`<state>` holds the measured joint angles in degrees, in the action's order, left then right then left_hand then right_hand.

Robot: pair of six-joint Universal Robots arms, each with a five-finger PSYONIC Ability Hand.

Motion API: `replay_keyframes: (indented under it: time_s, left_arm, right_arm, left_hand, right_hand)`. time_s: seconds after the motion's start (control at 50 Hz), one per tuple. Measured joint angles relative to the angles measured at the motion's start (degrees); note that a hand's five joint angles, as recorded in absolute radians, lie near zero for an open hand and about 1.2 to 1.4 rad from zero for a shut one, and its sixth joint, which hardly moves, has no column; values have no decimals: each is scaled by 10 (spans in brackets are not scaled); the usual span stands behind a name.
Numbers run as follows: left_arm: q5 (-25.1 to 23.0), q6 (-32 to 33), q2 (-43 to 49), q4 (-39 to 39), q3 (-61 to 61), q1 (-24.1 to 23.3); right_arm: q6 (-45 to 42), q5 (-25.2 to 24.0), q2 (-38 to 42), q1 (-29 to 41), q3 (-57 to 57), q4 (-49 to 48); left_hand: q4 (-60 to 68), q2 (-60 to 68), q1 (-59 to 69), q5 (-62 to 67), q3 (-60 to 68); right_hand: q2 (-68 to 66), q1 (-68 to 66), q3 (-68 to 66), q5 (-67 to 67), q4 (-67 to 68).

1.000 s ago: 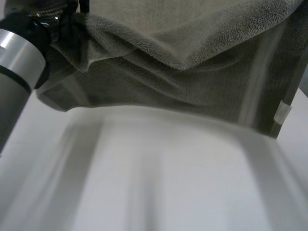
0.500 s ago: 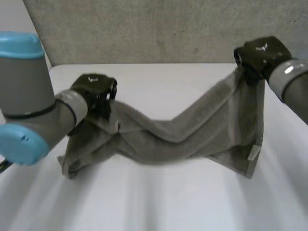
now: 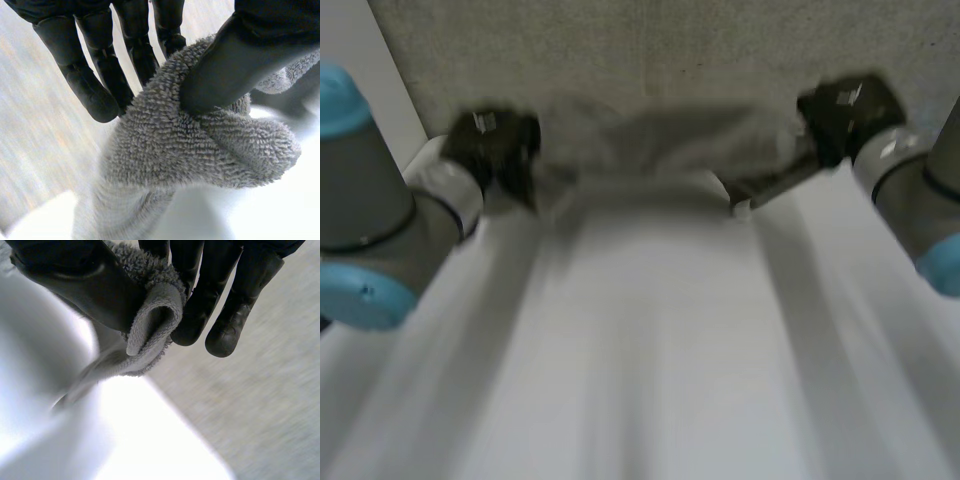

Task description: Fold the towel.

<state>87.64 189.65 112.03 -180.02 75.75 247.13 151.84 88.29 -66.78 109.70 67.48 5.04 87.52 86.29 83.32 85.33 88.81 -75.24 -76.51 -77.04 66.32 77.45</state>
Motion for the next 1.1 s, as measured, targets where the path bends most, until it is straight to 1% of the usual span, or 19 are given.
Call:
replay_keyframes:
  time_s: [0.04,0.12,0.22,0.34,0.36,0.42,0.44,0.48,0.54,0.58,0.62,0.64,0.7,0.78,0.82,0.92,1.0,1.1]
  left_arm:
    - [-1,1,9,25,31,0]
    - [-5,10,15,47,80,2]
    - [-23,58,-3,53,120,4]
    - [-42,117,-22,47,128,5]
    - [-44,125,-21,45,125,6]
    - [-46,136,-14,41,116,6]
    - [-46,138,-7,38,111,6]
    - [-44,142,10,33,101,5]
    - [-41,144,54,26,71,3]
    - [-39,144,83,24,50,2]
    - [-38,144,109,22,27,0]
    - [-38,144,123,21,11,0]
    - [-38,143,147,19,-21,-1]
    - [-38,142,163,15,-53,-2]
    - [-31,141,163,4,-67,-2]
    - [-13,137,151,-16,-79,-3]
    - [-1,134,120,-21,-54,-6]
    - [5,127,56,-21,20,-17]
  right_arm:
    - [0,-7,-2,-2,36,19]
    - [0,-11,-20,-6,92,28]
    - [2,-21,-63,-9,143,23]
    - [6,-35,-87,-20,169,12]
    - [7,-37,-88,-24,172,10]
    - [8,-40,-84,-30,178,6]
    - [8,-40,-79,-31,181,5]
    - [9,-40,-68,-32,184,2]
    - [10,-39,-40,-32,190,-9]
    - [10,-38,-24,-32,194,-16]
    - [10,-37,-11,-31,196,-22]
    - [10,-36,-3,-31,197,-26]
    - [10,-35,7,-30,198,-32]
    - [9,-34,15,-30,200,-38]
    - [9,-33,16,-30,201,-42]
    - [9,-33,16,-31,206,-53]
    - [9,-30,15,-34,209,-64]
    - [8,-25,14,-37,211,-74]
  left_hand:
    - [0,0,0,0,0]
    - [0,0,0,0,0]
    - [0,0,0,0,0]
    - [-5,-4,-2,-3,-9]
    - [-33,-26,-4,-16,-43]
    - [-71,-61,-16,-40,-80]
    - [-114,-98,-56,-79,-123]
    - [-147,-132,-101,-119,-154]
    - [-357,-339,-312,-329,-364]
    - [-418,-404,-379,-396,-430]
    - [-443,-434,-406,-429,-465]
    - [-488,-473,-445,-474,-506]
    - [-546,-533,-502,-534,-564]
    - [-559,-552,-519,-558,-582]
    - [-585,-575,-540,-584,-606]
    - [-587,-575,-545,-589,-608]
    - [-587,-575,-545,-589,-608]
    - [-600,-585,-559,-598,-622]
  right_hand:
    - [0,0,0,0,0]
    - [0,0,0,0,0]
    - [0,0,-1,0,0]
    - [0,0,-2,0,0]
    - [0,0,-2,0,0]
    - [0,0,-2,0,0]
    - [0,0,-2,0,0]
    - [0,0,-2,0,0]
    - [0,0,-2,0,0]
    - [0,0,-3,0,0]
    - [0,0,-3,0,0]
    - [0,0,-3,0,0]
    - [0,0,-3,0,0]
    - [0,0,-3,0,0]
    - [0,0,-3,0,0]
    - [0,0,-3,0,0]
    - [0,0,-3,0,0]
    - [0,0,-3,0,0]
